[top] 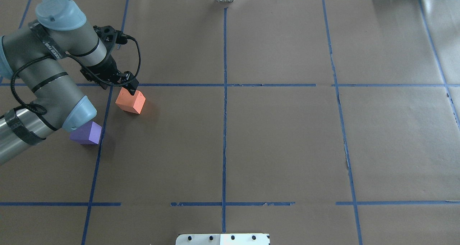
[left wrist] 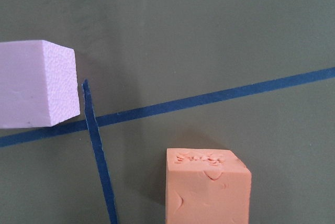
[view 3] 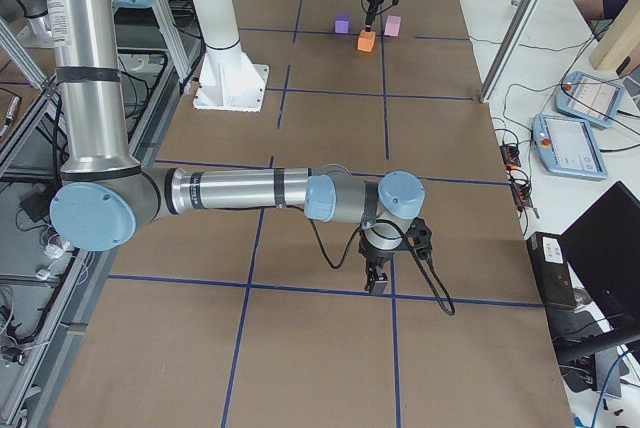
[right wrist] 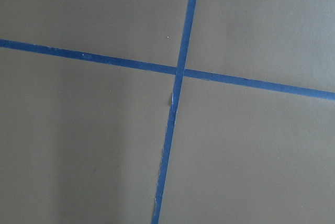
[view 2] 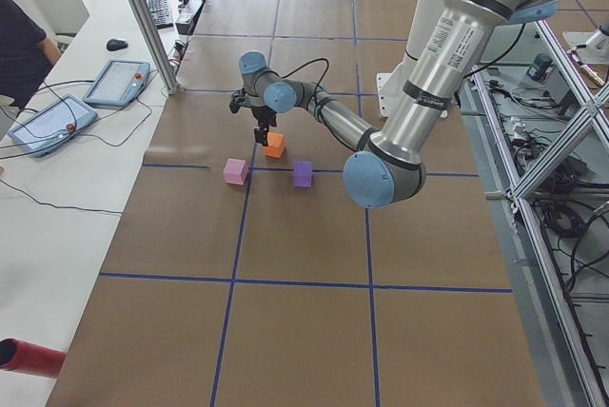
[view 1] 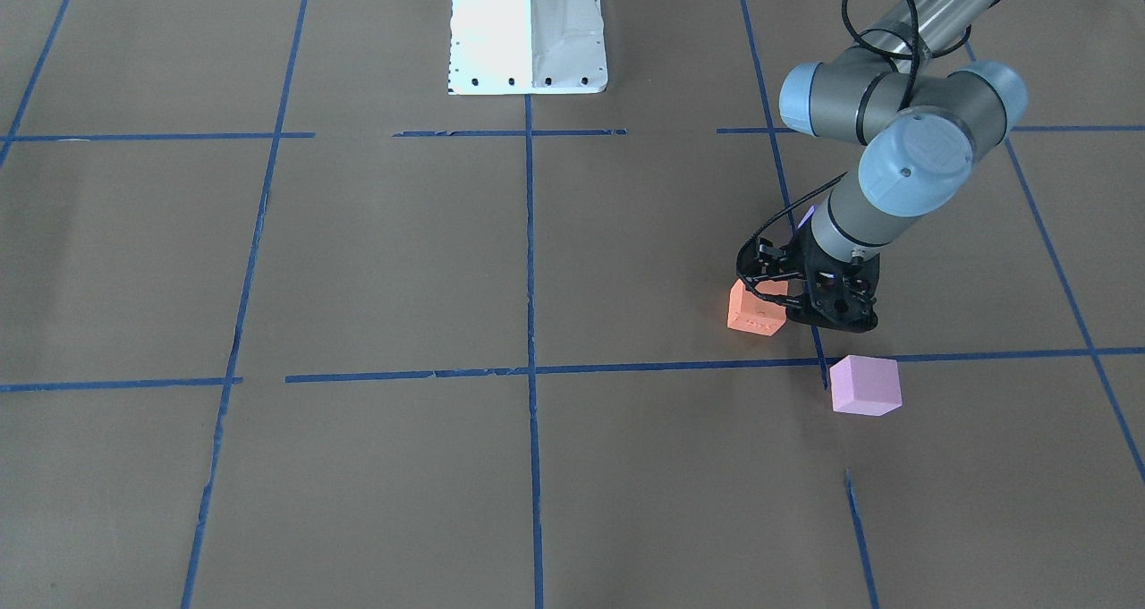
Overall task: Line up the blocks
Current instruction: 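Move the left gripper down over the orange cube, then close the left gripper on the orange cube, then carry the orange cube toward the gap between the lilac and purple cubes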
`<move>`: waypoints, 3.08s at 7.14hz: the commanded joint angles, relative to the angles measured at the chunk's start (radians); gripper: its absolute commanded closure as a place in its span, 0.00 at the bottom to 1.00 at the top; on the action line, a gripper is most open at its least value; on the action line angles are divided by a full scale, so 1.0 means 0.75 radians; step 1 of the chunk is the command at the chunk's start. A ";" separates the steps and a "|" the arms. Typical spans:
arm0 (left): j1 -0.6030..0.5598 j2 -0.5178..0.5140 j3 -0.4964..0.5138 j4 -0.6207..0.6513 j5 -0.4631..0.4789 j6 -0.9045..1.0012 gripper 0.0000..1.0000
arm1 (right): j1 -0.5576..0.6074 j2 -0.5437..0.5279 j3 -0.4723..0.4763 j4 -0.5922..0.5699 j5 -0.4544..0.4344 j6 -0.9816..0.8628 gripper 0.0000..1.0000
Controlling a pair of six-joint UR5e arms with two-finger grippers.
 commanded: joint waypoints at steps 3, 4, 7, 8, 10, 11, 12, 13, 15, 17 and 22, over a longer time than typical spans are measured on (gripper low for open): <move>0.046 0.000 0.084 -0.115 -0.002 -0.018 0.00 | 0.000 0.000 0.000 0.000 0.000 0.000 0.00; 0.046 0.002 0.084 -0.109 -0.002 -0.035 0.00 | 0.000 0.000 0.000 0.000 0.000 0.000 0.00; 0.050 0.002 0.109 -0.133 -0.005 -0.041 0.01 | 0.000 0.000 0.000 0.000 0.000 0.000 0.00; 0.050 0.000 0.125 -0.139 -0.005 -0.041 0.02 | 0.000 0.000 0.000 0.000 0.000 0.000 0.00; 0.062 0.000 0.142 -0.172 -0.005 -0.078 0.02 | 0.000 0.000 0.000 0.000 0.000 0.000 0.00; 0.067 0.000 0.144 -0.172 -0.005 -0.078 0.05 | 0.000 0.000 0.000 0.000 0.000 0.000 0.00; 0.071 0.002 0.144 -0.176 -0.005 -0.078 0.10 | 0.000 0.000 0.000 0.000 0.000 0.000 0.00; 0.073 0.002 0.144 -0.186 -0.005 -0.078 0.14 | 0.000 0.000 0.000 0.000 0.000 0.000 0.00; 0.073 0.006 0.134 -0.188 -0.005 -0.076 0.50 | 0.000 0.000 0.000 0.000 0.000 0.000 0.00; 0.018 0.019 0.014 -0.168 0.006 -0.074 0.63 | 0.000 0.000 0.000 0.000 0.000 0.000 0.00; -0.154 0.227 -0.155 -0.055 -0.007 -0.041 0.62 | 0.000 0.000 0.000 0.000 0.000 0.000 0.00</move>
